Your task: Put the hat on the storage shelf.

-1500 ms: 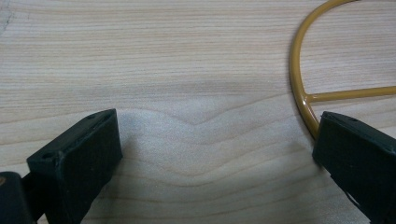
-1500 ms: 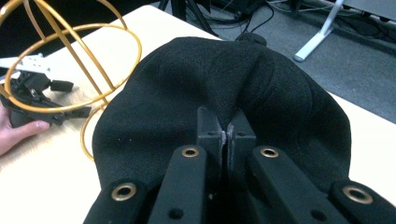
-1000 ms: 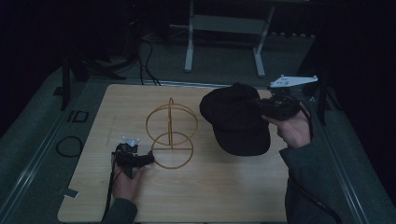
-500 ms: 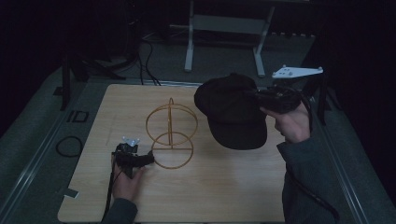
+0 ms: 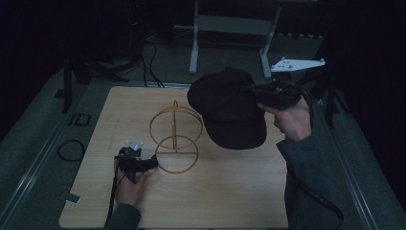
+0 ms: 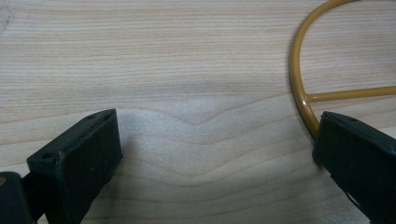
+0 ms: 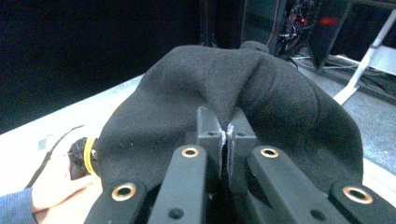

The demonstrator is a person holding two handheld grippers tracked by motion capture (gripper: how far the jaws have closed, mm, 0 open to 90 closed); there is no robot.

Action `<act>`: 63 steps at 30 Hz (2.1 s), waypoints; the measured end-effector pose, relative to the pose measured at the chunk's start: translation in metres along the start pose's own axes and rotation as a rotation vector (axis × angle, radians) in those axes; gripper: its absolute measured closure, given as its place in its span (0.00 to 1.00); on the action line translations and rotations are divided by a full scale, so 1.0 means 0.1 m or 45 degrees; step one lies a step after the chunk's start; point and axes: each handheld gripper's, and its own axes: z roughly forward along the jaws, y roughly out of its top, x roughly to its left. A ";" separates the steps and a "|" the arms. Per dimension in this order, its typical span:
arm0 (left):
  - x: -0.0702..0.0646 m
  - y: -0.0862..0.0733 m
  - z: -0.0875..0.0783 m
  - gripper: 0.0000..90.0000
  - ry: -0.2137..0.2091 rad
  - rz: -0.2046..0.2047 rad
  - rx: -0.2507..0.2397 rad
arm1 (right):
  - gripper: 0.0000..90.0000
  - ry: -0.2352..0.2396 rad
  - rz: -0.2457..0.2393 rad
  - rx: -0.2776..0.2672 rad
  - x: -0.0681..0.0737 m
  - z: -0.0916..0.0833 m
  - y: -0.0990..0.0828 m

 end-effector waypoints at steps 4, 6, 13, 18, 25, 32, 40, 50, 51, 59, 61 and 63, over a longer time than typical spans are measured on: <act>0.00 0.00 0.00 0.01 0.000 0.001 0.000 | 0.97 0.017 0.010 -0.017 0.04 0.03 0.04; 0.00 0.00 0.00 0.01 0.000 -0.003 -0.002 | 0.97 0.021 0.008 -0.019 0.05 0.04 0.06; 0.00 0.00 0.00 0.01 -0.001 -0.006 -0.003 | 0.97 0.051 0.002 -0.026 0.20 0.17 0.18; 0.00 0.00 0.00 0.01 0.000 -0.008 -0.004 | 0.97 0.094 0.007 -0.046 0.32 0.27 0.22; 0.00 0.00 0.00 0.01 0.001 -0.006 -0.003 | 0.97 0.137 -0.030 -0.037 0.56 0.48 0.23; 0.00 0.00 0.00 0.01 0.001 -0.007 -0.003 | 0.97 0.157 -0.047 -0.013 0.73 0.68 0.17; 0.00 0.00 0.00 0.01 -0.001 0.000 0.001 | 0.97 0.182 -0.058 0.025 0.85 0.89 0.09; 0.01 0.00 -0.01 0.01 -0.001 0.019 0.016 | 0.97 0.172 -0.083 0.085 0.93 1.10 -0.06; 0.01 0.00 0.00 0.01 -0.001 0.008 0.006 | 0.97 0.170 -0.083 0.092 0.93 1.12 -0.07; 0.01 0.00 0.00 0.01 -0.001 0.009 0.007 | 0.96 0.195 -0.077 0.135 0.92 1.22 -0.17; 0.01 0.00 0.00 0.01 -0.001 0.009 0.007 | 0.95 0.202 -0.077 0.147 0.92 1.24 -0.19; 0.01 0.00 0.00 0.01 -0.001 0.010 0.007 | 0.93 0.208 -0.076 0.153 0.91 1.25 -0.20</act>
